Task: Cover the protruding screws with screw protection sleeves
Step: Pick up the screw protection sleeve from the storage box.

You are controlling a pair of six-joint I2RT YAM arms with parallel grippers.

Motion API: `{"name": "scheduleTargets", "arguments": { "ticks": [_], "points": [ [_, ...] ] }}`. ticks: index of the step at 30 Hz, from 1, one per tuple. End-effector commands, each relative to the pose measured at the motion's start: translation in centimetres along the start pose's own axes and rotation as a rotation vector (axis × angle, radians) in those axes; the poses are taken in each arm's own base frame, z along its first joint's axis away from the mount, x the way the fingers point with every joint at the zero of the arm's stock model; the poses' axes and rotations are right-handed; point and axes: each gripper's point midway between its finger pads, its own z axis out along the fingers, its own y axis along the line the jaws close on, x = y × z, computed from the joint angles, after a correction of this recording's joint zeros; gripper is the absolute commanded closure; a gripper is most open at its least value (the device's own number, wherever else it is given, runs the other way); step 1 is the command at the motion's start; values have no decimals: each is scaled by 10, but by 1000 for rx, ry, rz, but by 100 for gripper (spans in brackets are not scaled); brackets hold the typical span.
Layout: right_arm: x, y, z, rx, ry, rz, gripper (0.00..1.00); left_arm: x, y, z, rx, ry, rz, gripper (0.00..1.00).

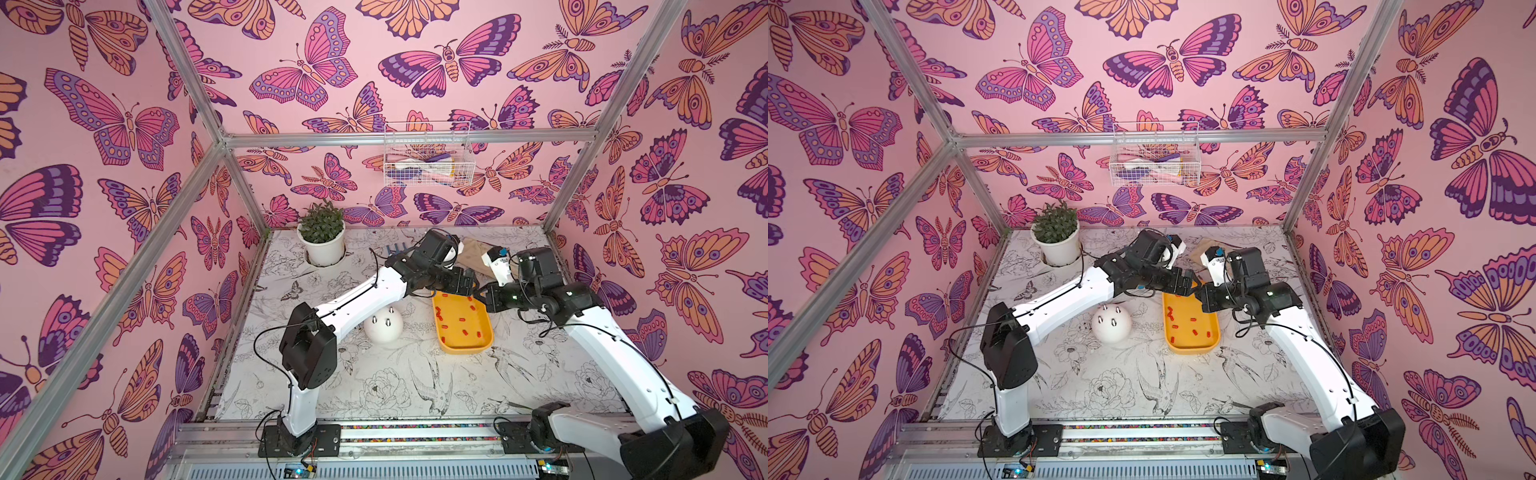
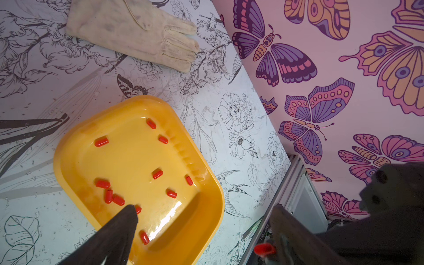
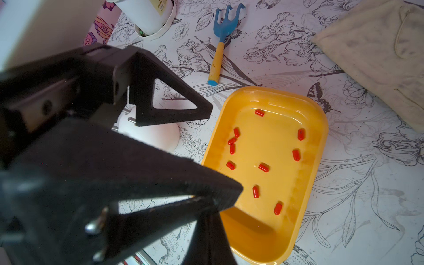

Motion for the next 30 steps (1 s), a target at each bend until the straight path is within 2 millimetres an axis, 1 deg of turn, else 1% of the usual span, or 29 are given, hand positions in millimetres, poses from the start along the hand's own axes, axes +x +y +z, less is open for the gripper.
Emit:
{"name": "scheduleTargets", "arguments": {
  "ticks": [1,8,30],
  "points": [
    [-15,5,-12,2,-52,-38,95,13,2,5,11,53,7,8],
    [-16,5,-13,5,-53,-37,95,19,8,9,-2,69,-1,8],
    [-16,6,-15,4,-54,-39,94,23,18,11,-47,71,-4,9]
  ]
}}
